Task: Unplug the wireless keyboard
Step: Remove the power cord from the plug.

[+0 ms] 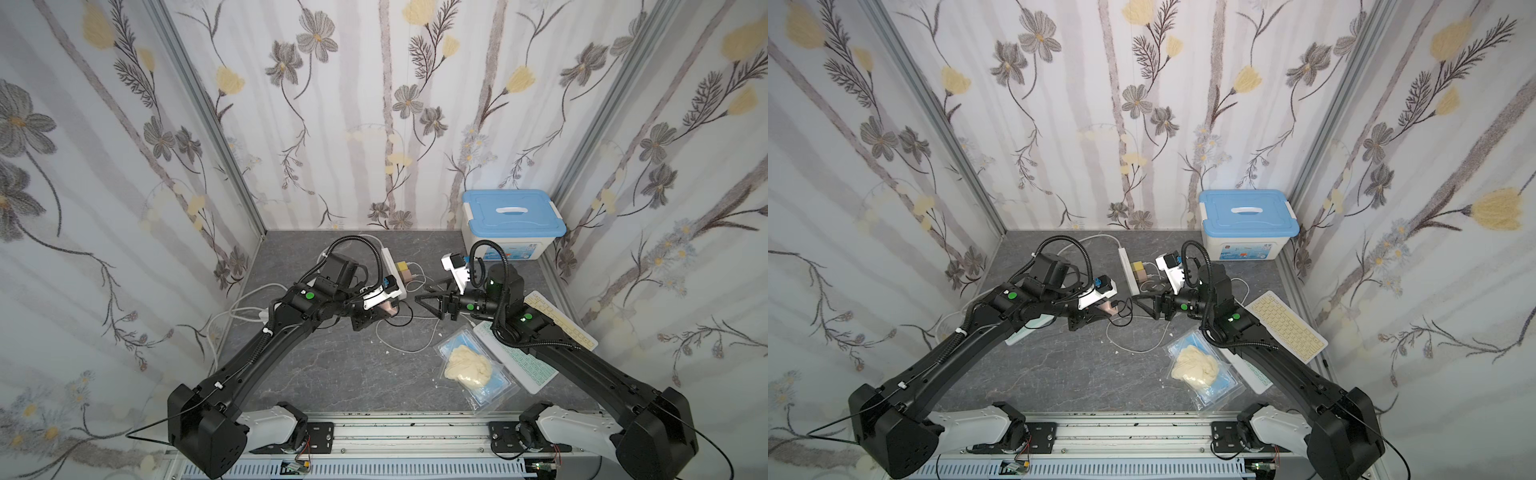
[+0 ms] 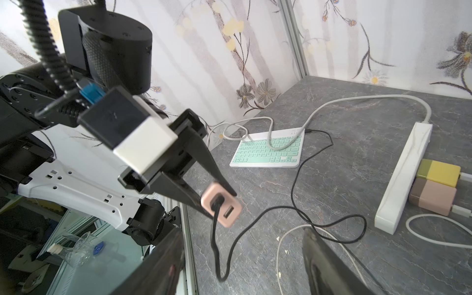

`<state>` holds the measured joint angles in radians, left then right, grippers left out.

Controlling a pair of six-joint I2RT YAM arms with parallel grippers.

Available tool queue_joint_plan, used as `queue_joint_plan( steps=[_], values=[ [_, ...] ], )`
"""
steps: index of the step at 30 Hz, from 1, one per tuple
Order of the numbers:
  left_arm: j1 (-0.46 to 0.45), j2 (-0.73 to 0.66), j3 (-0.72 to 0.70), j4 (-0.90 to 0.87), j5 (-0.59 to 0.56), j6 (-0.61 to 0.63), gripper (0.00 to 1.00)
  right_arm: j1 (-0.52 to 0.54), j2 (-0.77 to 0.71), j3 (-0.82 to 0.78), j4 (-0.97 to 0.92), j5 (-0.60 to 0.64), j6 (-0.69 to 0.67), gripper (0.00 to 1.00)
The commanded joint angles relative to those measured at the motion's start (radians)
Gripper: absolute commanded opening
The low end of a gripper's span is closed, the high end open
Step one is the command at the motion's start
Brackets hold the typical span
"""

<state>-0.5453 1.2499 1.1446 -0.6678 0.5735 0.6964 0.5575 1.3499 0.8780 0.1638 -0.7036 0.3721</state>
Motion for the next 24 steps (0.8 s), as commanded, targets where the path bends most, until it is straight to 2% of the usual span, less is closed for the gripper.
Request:
queue_joint_plan(
  steps=[1, 7, 13, 24],
  values=[
    [0.004, -0.006, -0.009, 0.03, 0.047, 0.013, 0.0, 0.032, 0.051, 0.049, -0.007, 0.016, 0.001, 0.68],
    [0.003, -0.003, -0.018, 0.06, 0.029, 0.003, 0.0, 0.092, 0.158, 0.084, 0.083, -0.022, 0.101, 0.62],
    [0.003, -0.002, -0.023, 0.073, 0.025, -0.005, 0.0, 0.098, 0.198, 0.074, 0.122, -0.027, 0.185, 0.52],
    [-0.001, 0.0, -0.03, 0.085, -0.033, -0.005, 0.0, 0.121, 0.215, 0.065, 0.085, -0.03, 0.328, 0.48]
  ],
)
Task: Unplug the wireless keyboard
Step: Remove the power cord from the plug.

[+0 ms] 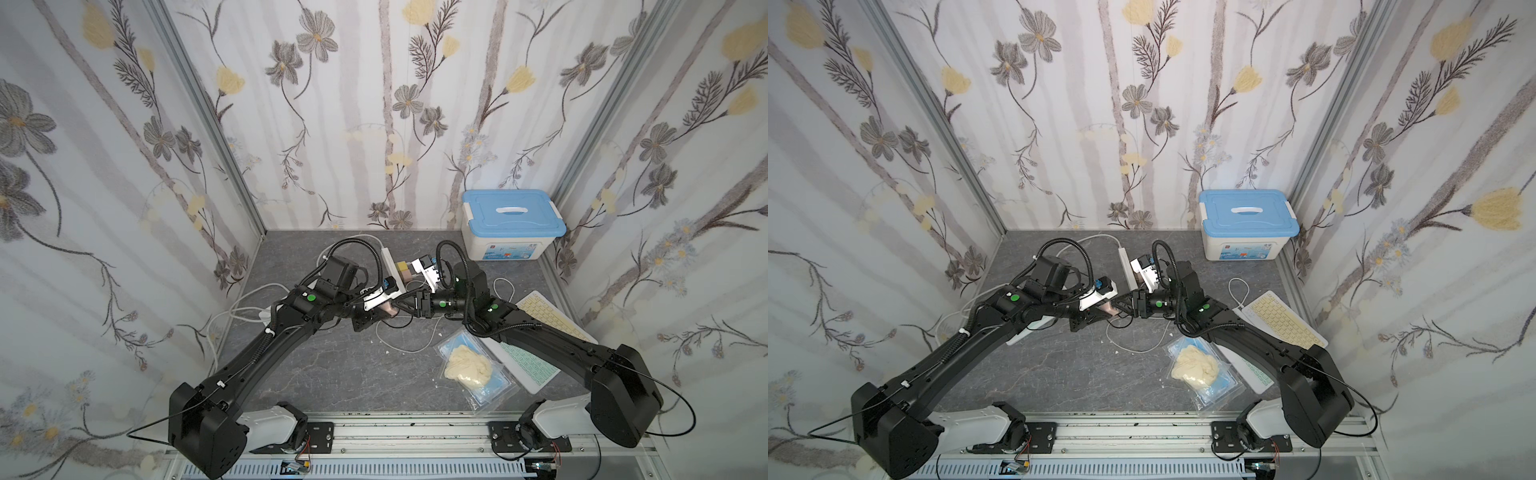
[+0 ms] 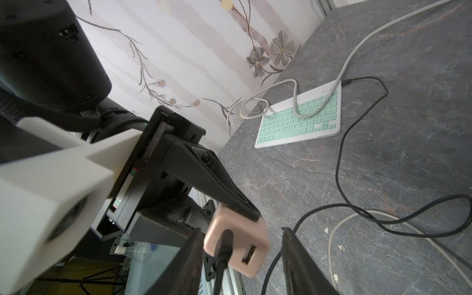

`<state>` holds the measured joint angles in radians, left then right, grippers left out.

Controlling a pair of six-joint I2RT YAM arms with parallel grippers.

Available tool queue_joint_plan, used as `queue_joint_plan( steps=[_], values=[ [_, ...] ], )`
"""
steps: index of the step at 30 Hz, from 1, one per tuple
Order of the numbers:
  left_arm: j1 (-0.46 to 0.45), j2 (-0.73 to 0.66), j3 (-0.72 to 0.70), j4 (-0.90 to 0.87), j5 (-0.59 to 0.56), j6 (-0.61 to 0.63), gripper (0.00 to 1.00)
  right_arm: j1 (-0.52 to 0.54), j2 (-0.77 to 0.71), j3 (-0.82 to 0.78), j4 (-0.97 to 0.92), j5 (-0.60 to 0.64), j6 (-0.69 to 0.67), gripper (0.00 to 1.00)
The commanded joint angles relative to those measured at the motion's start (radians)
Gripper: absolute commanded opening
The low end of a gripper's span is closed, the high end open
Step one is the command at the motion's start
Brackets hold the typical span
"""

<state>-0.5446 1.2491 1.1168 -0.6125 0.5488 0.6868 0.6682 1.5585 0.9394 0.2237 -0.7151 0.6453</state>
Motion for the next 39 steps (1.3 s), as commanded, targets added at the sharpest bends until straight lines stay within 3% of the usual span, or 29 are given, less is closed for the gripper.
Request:
queue_joint_plan(
  steps=[1, 7, 16, 24, 39],
  values=[
    [-0.004, 0.002, -0.003, 0.03, -0.013, 0.005, 0.0, 0.015, 0.01, 0.008, 0.019, -0.016, 0.063, 0.46],
    [-0.015, 0.005, -0.002, 0.025, -0.027, 0.008, 0.0, 0.023, 0.016, 0.012, 0.012, 0.026, 0.119, 0.33],
    [-0.032, 0.005, -0.003, 0.024, -0.072, 0.011, 0.0, 0.031, 0.011, 0.003, -0.001, 0.047, 0.186, 0.26],
    [-0.035, 0.029, 0.0, 0.019, -0.101, 0.011, 0.0, 0.034, 0.015, -0.001, -0.018, 0.062, 0.204, 0.33],
    [-0.035, 0.029, 0.003, 0.01, -0.096, 0.017, 0.0, 0.037, 0.014, -0.025, 0.008, 0.051, 0.213, 0.29]
  ],
)
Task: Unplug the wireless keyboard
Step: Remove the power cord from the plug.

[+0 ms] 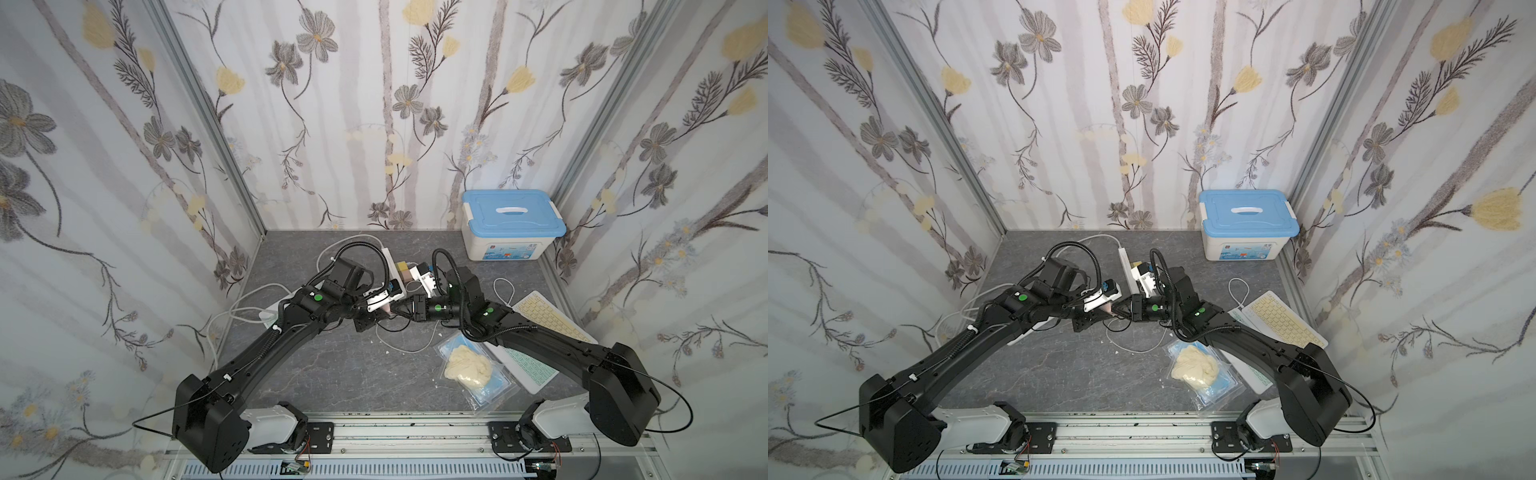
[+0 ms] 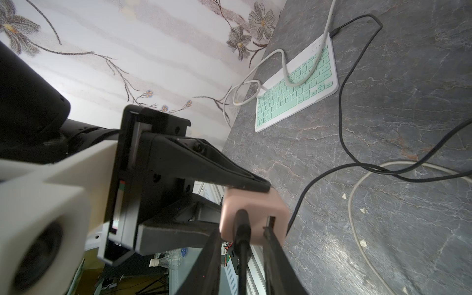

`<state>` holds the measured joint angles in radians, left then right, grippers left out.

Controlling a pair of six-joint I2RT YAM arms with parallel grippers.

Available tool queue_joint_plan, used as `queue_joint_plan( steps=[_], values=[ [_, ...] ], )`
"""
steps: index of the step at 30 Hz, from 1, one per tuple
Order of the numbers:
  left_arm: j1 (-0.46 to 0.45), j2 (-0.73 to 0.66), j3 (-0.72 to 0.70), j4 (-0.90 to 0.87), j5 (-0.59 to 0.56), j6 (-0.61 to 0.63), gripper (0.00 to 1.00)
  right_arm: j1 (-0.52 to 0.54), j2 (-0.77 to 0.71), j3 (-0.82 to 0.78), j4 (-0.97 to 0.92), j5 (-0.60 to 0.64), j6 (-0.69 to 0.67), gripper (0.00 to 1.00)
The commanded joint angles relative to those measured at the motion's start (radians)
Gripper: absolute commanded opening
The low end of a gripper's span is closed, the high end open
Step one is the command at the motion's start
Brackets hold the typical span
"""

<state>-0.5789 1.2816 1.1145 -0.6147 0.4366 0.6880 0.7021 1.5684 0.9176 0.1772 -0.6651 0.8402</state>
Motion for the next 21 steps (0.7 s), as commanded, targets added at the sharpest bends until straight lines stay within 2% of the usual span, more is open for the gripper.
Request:
queue_joint_plan(
  steps=[1, 6, 14, 21],
  values=[
    [-0.002, -0.004, 0.004, 0.01, 0.021, 0.019, 0.0, 0.002, 0.007, -0.003, 0.069, 0.001, 0.022, 0.28],
    [-0.002, -0.01, 0.002, 0.0, 0.021, 0.036, 0.0, -0.004, 0.015, -0.002, 0.132, 0.0, 0.051, 0.27],
    [-0.004, -0.01, 0.001, 0.0, 0.018, 0.034, 0.0, -0.005, 0.02, 0.005, 0.117, -0.004, 0.048, 0.25],
    [-0.004, -0.004, 0.005, 0.001, -0.006, 0.027, 0.0, -0.006, 0.021, 0.006, 0.086, 0.005, 0.03, 0.15]
  ],
)
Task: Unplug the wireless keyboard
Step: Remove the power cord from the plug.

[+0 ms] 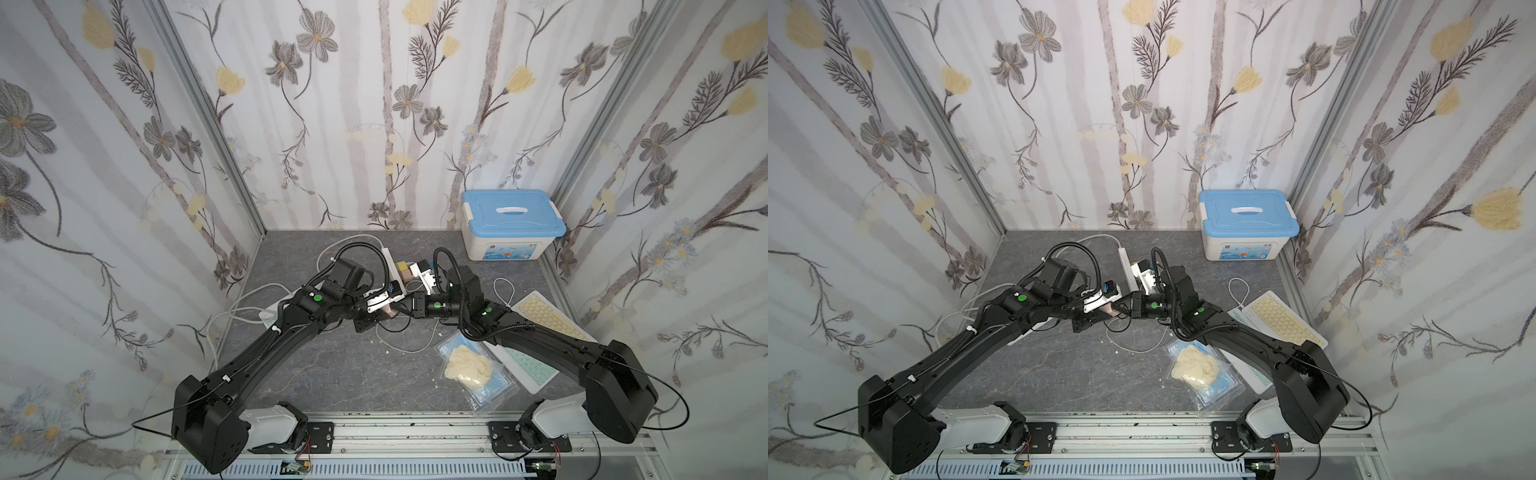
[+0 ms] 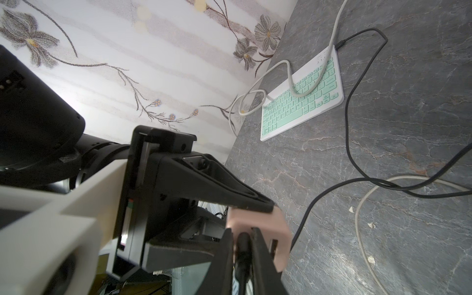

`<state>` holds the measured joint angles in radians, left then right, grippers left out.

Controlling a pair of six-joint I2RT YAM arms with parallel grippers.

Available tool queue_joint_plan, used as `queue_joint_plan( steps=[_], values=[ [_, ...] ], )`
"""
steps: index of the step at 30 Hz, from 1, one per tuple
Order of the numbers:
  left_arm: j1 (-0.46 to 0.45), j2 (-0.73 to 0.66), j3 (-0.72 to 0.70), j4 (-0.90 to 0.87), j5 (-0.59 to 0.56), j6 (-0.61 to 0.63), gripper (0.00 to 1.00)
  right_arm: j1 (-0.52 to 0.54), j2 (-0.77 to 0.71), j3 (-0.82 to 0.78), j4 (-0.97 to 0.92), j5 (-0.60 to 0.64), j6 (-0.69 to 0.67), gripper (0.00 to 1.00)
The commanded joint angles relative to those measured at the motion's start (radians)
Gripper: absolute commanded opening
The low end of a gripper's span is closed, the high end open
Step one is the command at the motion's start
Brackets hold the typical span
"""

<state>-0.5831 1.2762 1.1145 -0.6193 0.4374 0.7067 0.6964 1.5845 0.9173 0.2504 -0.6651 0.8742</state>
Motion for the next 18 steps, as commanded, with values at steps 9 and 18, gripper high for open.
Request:
queue_joint_plan(
  steps=[9, 18],
  values=[
    [0.0, -0.008, 0.0, 0.019, -0.02, 0.0, 0.0, -0.001, 0.035, -0.004, 0.027, 0.009, -0.01, 0.0],
    [-0.001, -0.013, -0.014, 0.048, -0.028, -0.009, 0.0, -0.01, 0.033, -0.025, 0.079, 0.005, -0.015, 0.0]
  ],
)
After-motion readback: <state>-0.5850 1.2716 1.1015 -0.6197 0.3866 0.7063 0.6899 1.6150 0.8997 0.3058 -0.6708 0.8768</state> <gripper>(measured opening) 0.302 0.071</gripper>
